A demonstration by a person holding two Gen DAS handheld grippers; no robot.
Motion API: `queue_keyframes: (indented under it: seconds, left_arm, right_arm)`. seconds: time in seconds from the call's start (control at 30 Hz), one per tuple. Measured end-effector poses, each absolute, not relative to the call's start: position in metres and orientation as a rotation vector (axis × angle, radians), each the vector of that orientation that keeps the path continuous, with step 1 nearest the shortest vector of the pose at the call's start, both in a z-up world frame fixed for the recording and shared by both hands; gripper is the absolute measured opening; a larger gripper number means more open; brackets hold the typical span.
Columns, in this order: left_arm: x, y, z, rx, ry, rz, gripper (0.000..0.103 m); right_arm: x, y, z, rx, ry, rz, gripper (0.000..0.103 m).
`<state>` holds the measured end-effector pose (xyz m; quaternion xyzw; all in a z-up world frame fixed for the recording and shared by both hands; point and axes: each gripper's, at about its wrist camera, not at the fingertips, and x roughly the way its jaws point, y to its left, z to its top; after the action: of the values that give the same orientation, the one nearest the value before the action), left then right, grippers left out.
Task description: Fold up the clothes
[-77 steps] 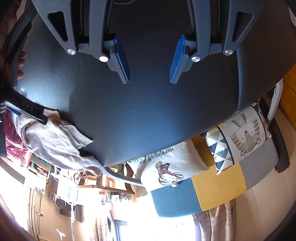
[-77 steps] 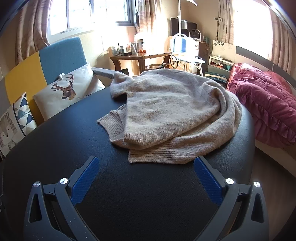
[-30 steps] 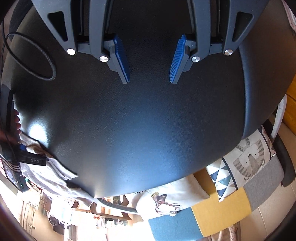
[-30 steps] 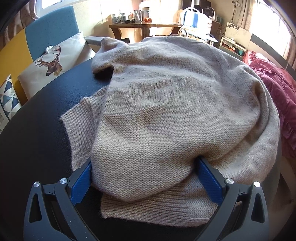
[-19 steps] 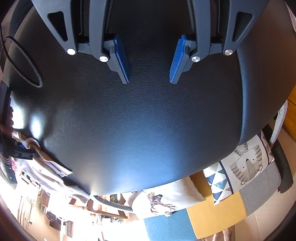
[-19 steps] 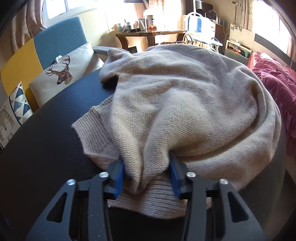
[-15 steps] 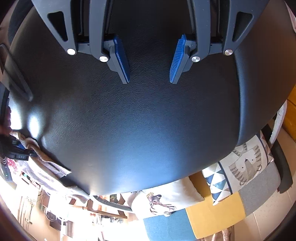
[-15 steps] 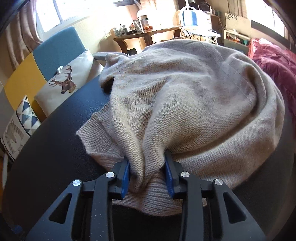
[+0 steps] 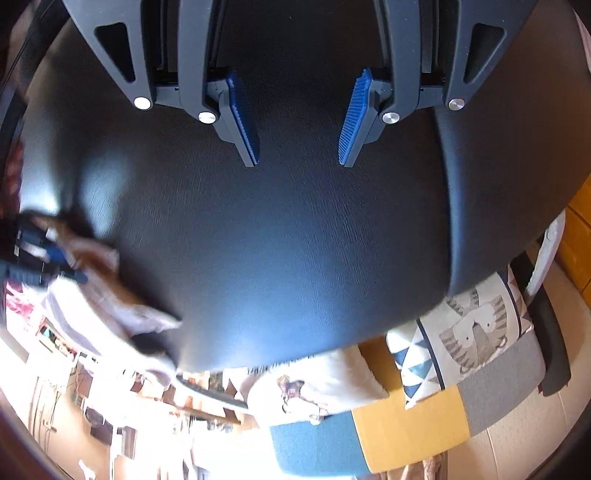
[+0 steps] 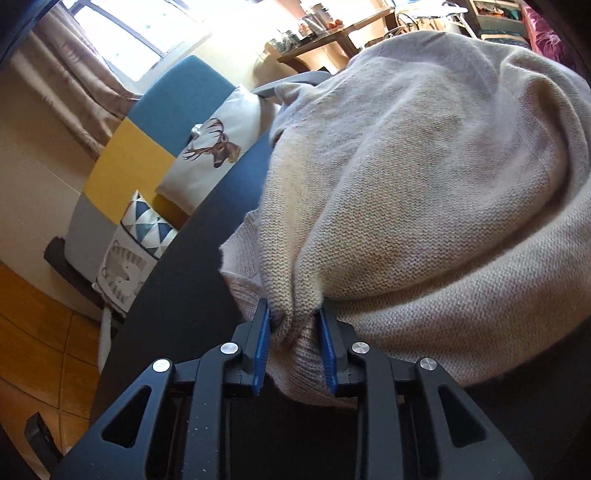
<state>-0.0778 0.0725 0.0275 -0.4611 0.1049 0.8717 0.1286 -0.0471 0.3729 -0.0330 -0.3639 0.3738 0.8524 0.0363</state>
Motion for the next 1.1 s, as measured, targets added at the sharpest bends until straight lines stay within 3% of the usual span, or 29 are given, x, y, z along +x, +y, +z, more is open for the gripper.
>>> queue_keyframes:
  seconds: [0.1,0.23,0.33,0.4,0.47,0.53,0.7,0.9,1.1]
  left_arm:
    - [-0.087,0.079,0.045,-1.287,0.289,2.515,0.046]
    - [-0.095,0.104,0.056,-1.24,0.36,2.459,0.046]
    - [-0.095,0.125,0.058,-1.199,0.424,2.443,0.046]
    - [-0.093,0.139,0.056,-1.175,0.448,2.418,0.046]
    - [-0.097,0.152,0.049,-1.155,0.472,2.391,0.046]
    - [-0.101,0.169,0.042,-1.137,0.497,2.362,0.046]
    - [-0.114,0.206,0.035,-1.098,0.534,2.284,0.046]
    - [-0.131,0.249,0.031,-1.041,0.571,2.189,0.046]
    - [-0.147,0.274,0.017,-1.039,0.652,2.141,0.046]
  right_arm:
    - [-0.04,0.344,-0.038,-1.161,1.158,2.664,0.015]
    - [-0.031,0.317,-0.048,-1.202,1.14,2.677,0.015]
    - [-0.02,0.303,-0.037,-1.146,0.99,2.721,0.018]
    - [-0.014,0.299,-0.023,-1.079,0.87,2.729,0.027]
    - [-0.004,0.304,-0.009,-1.008,0.76,2.719,0.06]
    - [0.006,0.31,0.004,-0.934,0.643,2.686,0.078]
    - [0.019,0.341,0.016,-0.89,0.488,2.509,0.082]
    - [0.016,0.377,-0.021,-0.967,0.63,2.36,0.082]
    - [0.004,0.362,-0.026,-1.009,0.487,2.371,0.096]
